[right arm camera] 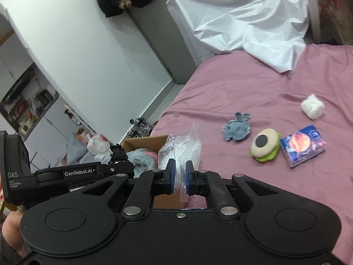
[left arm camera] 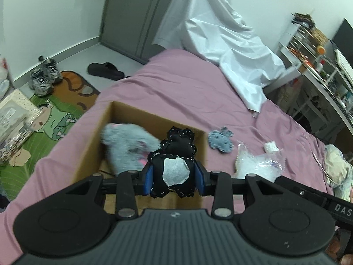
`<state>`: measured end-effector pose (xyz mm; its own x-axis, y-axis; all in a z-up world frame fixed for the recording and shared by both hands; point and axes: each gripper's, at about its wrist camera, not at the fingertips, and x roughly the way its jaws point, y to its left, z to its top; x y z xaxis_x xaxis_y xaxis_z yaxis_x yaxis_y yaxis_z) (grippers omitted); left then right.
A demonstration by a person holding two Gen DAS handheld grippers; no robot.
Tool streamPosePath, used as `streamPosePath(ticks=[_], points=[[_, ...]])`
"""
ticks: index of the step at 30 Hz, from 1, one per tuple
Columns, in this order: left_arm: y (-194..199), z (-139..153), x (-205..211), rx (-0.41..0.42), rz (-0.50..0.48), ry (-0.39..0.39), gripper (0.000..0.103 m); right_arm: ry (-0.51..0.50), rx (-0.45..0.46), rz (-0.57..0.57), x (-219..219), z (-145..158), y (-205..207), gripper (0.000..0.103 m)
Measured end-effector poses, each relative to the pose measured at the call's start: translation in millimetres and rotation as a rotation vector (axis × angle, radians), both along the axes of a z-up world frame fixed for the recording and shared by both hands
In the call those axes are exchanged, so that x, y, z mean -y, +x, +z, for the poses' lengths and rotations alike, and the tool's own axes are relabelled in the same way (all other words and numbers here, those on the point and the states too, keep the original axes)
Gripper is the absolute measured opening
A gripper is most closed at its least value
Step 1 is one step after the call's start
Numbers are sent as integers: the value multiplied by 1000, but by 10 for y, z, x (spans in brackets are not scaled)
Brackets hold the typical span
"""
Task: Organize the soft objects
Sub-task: 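Carry the lace item and filling bag over the box with both tools, then open both tools to drop the lace item and filling bag into the box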
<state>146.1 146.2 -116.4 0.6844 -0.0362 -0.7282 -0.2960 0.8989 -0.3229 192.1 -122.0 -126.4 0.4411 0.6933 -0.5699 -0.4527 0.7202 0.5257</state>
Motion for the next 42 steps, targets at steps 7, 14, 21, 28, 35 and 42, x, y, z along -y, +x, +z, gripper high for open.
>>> streamPosePath(ticks=[7, 14, 21, 28, 35, 42], points=[[-100, -157, -295, -23, 49, -30, 37, -8, 18, 35, -232, 46, -7, 9], [-127, -311, -442, -60, 75, -46, 40, -32, 24, 57, -456, 35, 32, 9], [-152, -349, -532, -75, 106, -61, 50, -58, 26, 74, -610, 10, 69, 9], [-171, -283, -496, -64, 97, -63, 64, -77, 54, 53, -697, 35, 103, 9], [-213, -243, -403, -67, 83, -29, 74, -98, 111, 20, -696, 86, 59, 49], [-255, -118, -275, -31, 72, 24, 82, -105, 128, -11, -472, 105, -30, 74]])
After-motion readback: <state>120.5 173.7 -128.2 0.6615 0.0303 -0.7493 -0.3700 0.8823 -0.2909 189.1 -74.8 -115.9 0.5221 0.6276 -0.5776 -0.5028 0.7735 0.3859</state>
